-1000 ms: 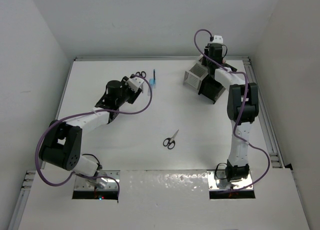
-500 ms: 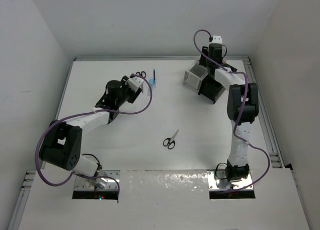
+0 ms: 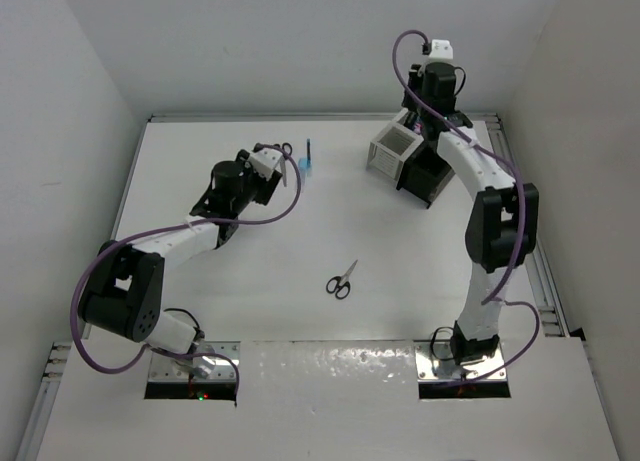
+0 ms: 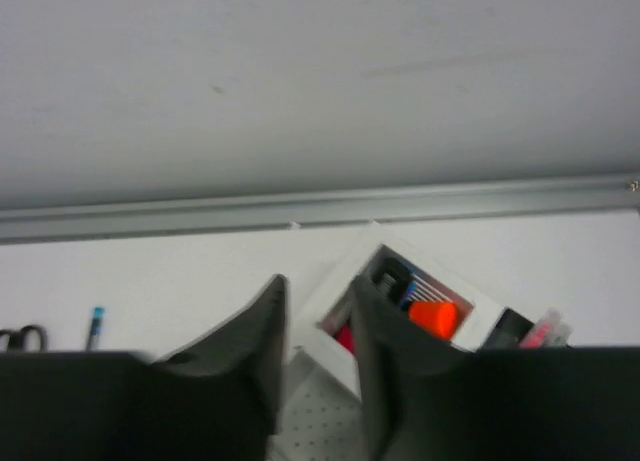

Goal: Sort the stationery into containers
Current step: Place the pen in the storage box, then pick up the pen from the center of the board.

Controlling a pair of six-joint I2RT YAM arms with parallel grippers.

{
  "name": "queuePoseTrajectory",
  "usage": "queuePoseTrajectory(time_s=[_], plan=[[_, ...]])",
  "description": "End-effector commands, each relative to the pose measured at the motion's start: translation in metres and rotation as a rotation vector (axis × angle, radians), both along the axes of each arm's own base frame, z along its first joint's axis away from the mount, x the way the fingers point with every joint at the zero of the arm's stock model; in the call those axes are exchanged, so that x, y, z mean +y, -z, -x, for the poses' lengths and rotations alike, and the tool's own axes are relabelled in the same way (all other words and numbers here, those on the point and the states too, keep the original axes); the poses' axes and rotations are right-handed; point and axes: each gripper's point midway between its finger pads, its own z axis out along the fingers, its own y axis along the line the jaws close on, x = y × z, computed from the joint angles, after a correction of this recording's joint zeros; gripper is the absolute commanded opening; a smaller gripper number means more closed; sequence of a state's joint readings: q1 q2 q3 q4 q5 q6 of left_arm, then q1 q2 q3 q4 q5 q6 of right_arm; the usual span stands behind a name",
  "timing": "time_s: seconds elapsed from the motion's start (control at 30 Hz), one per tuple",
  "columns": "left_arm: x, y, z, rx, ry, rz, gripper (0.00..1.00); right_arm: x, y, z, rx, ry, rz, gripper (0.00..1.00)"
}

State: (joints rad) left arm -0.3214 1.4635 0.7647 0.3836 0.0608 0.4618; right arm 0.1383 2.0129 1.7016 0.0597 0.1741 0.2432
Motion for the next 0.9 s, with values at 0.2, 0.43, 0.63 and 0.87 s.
queuePoseTrajectory(time_s=[0.2,0.43,0.63,0.87], plan=[[0.081,-0.015,-0.002,0.080,-0.573,0.362,0.59,0.182,0.018,0.027,0.105,-0.223,-0.077,0.54],[0.125,0.006,0.038,0.175,-0.806,0.348,0.66,0.273,0.088,0.030,0.214,-0.283,-0.163,0.62],[0.142,0.011,0.050,0.162,-0.862,0.348,0.67,0.308,0.128,0.035,0.243,-0.292,-0.127,0.59],[0.149,0.007,0.047,0.137,-0.860,0.389,0.67,0.313,0.172,0.055,0.314,-0.247,-0.049,0.58]])
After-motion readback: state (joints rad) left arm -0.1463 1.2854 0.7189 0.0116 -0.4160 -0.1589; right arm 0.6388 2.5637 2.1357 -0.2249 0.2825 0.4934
